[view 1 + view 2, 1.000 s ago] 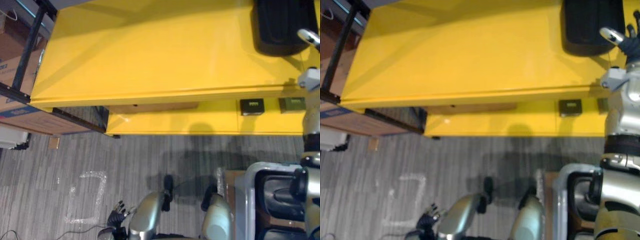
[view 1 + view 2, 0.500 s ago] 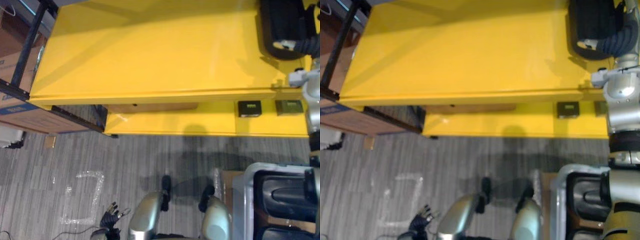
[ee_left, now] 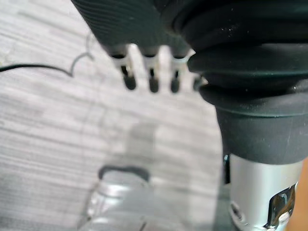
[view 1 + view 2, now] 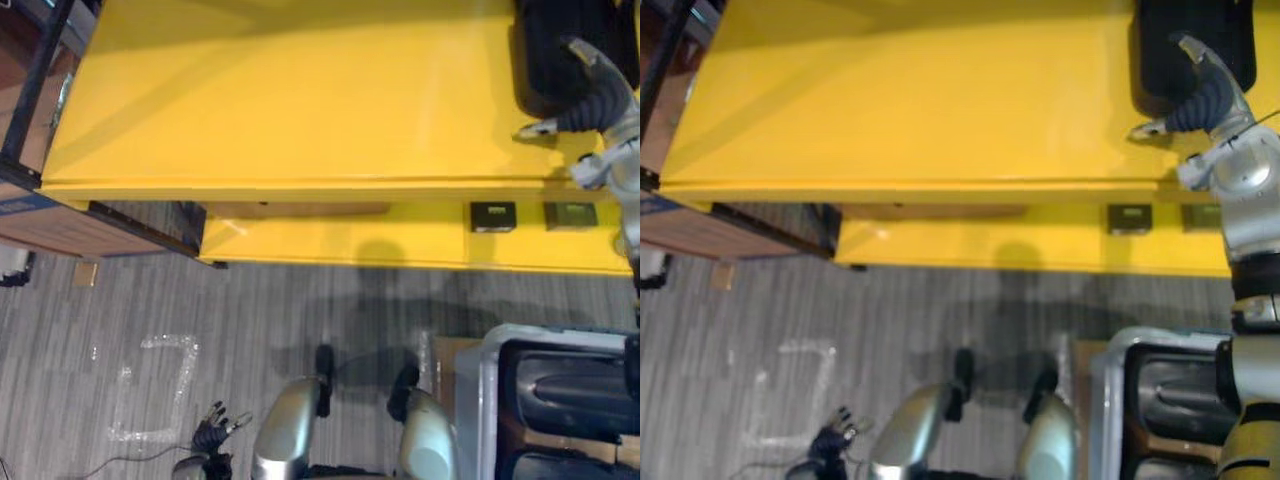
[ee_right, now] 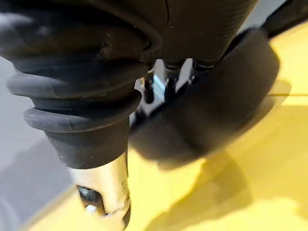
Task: Walk over and take plastic housings, then place them on the shelf
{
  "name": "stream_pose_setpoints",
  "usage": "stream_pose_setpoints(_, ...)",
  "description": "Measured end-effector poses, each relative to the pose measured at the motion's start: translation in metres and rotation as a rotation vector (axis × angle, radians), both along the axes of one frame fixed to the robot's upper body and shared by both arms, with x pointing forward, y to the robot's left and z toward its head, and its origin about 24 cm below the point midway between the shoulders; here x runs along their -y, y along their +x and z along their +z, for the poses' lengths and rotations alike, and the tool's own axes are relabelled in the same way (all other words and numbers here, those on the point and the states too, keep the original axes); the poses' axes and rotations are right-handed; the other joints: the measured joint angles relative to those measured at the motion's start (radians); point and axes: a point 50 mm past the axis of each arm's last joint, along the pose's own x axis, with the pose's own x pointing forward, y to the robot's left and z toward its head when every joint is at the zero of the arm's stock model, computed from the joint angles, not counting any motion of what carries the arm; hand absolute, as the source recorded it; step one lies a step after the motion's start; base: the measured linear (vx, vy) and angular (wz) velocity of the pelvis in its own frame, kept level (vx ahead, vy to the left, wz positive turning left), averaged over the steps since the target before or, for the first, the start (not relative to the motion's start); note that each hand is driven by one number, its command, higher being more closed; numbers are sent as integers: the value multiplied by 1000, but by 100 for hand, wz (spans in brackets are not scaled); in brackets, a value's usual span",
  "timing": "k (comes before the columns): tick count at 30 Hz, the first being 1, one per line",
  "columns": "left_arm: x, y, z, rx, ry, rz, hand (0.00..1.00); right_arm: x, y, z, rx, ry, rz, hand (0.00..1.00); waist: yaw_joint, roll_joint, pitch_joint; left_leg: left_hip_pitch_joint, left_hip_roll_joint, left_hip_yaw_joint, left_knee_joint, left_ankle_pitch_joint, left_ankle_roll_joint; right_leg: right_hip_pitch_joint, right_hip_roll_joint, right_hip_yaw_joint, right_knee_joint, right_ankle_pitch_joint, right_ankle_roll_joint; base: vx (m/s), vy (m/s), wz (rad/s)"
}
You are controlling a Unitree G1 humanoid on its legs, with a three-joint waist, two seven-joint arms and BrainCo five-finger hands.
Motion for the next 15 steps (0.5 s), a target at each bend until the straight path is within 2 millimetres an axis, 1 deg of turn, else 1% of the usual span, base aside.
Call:
stream_pose_setpoints(4,-2,1,1,5,2,12,0,2,-1,1,-19,-16,-2,100,4,-2,1,-2,0,1,1,-1,1,1,0,0,-5,4,1,0,0,0)
stream_pose_setpoints(8,-2,0,0,-9,-2,12,0,2,0,-3,-42,-52,-12,100,5,-8,5,-4,2,1,8,-3,1,1,2,0,-4,4,1,0,0,0)
stream_pose_setpoints(11,-3,0,0,-12,-2,11,0,7,1,-7,-55,-58,-42,100,8,-9,5,-20,12,0,40,-21,0,1,5,-1,-3,3,0,0,0,0)
stream_pose_setpoints(13,-3,0,0,-12,-2,10,0,9,1,-9,-48,-62,-60,100,11,-8,6,-21,11,0,44,-23,1,1,5,-1,-1,3,0,0,0,0)
stream_pose_setpoints(15,-4,0,0,-13,1,9,0,15,2,-14,-39,-54,-107,100,18,-8,6,-22,11,0,47,-23,1,1,5,-1,0,3,-1,0,0,0)
